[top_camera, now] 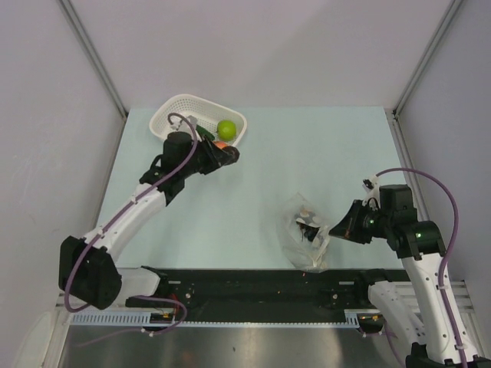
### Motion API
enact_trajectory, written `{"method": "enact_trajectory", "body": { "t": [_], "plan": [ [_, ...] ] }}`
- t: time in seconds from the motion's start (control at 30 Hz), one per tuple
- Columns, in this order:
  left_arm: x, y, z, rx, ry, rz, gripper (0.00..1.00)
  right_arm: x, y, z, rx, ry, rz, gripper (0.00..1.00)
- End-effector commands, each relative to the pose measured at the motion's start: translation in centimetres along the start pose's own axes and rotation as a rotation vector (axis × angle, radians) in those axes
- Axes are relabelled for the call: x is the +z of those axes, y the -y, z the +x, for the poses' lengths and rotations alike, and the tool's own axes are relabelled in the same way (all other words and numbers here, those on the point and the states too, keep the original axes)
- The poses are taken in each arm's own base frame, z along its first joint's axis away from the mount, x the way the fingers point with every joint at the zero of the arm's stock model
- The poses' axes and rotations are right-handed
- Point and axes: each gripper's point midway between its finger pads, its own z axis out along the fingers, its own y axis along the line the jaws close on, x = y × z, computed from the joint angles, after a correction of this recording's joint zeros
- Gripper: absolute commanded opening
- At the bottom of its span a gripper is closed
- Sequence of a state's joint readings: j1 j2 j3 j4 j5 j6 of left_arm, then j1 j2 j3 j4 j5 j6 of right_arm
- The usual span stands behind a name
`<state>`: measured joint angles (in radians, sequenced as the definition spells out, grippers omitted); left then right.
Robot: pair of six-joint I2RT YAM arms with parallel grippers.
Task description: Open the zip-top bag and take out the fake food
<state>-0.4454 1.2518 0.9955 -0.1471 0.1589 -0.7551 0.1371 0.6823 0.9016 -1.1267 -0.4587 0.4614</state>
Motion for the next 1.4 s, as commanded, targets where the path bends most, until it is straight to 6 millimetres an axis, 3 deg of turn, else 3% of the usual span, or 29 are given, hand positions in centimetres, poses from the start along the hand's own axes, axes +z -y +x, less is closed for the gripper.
{"method": "enact_trajectory", "body": {
  "t": [0.0, 0.07, 0.23, 0.27, 0.3, 0.33, 0.4, 0.43, 0.47, 0.53, 0.67, 0.8, 0.9, 1.07, 1.23, 1.37],
  "plan": [
    [1.6, -0.8, -5.2, -0.069, 0.085, 0.01, 0.23, -0.6, -0.1, -0.7, -0.005, 0.022, 0.022, 0.0],
    [2.4, -2.4, -7.4, -0.114, 0.119, -0.011, 0.23, -0.6, -0.1, -0.8, -0.003, 0.02, 0.027, 0.0],
    [7.2, -7.0, -10.7, -0.274, 0.158, 0.003, 0.22, -0.4, 0.2, -1.3, -0.042, -0.025, 0.06, 0.0],
    [7.8, -7.0, -12.0, -0.282, 0.177, 0.005, 0.21, -0.5, 0.6, -1.9, -0.062, -0.007, 0.093, 0.0],
    [8.5, -7.9, -12.6, -0.297, 0.186, -0.018, 0.21, -0.6, 0.8, -2.1, -0.066, -0.001, 0.109, 0.0],
    [10.1, -10.1, -12.3, -0.329, 0.173, -0.058, 0.21, -0.5, 1.0, -2.4, -0.066, -0.002, 0.127, 0.0],
    [11.5, -10.6, -14.3, -0.333, 0.206, -0.055, 0.21, -0.5, 1.1, -2.9, -0.061, 0.011, 0.143, 0.0],
    [12.8, -12.4, -14.2, -0.35, 0.202, -0.088, 0.22, -0.4, 1.1, -3.0, -0.058, 0.014, 0.143, 0.0],
    [13.6, -12.3, -15.7, -0.348, 0.222, -0.079, 0.23, -0.3, 1.2, -3.0, -0.055, 0.015, 0.145, 0.0],
    [14.7, -13.3, -16.7, -0.373, 0.236, -0.086, 0.25, -0.3, 1.4, -3.1, -0.049, 0.022, 0.155, 0.0],
    [18.7, -15.4, -17.8, -0.429, 0.229, -0.072, 0.27, 0.0, 1.9, -2.7, -0.053, 0.01, 0.165, 0.0],
    [21.1, -17.2, -17.3, -0.507, 0.219, -0.064, 0.35, 0.3, 1.9, -2.1, -0.043, 0.008, 0.144, 0.0],
    [22.1, -18.6, -16.9, -0.56, 0.216, -0.071, 0.41, 0.3, 1.8, -2.1, -0.02, 0.026, 0.135, 0.0],
    [22.8, -20.2, -17.1, -0.57, 0.218, -0.085, 0.64, 0.6, 1.7, -2.6, 0.026, 0.065, 0.127, 0.0],
    [22.9, -21.0, -17.0, -0.559, 0.207, -0.105, 0.75, 1.0, 1.7, -3.0, 0.05, 0.09, 0.123, 0.0],
    [21.9, -19.9, -17.8, -0.52, 0.213, -0.089, 0.75, 1.2, 1.6, -3.2, 0.046, 0.089, 0.119, 0.0]
  ]
}}
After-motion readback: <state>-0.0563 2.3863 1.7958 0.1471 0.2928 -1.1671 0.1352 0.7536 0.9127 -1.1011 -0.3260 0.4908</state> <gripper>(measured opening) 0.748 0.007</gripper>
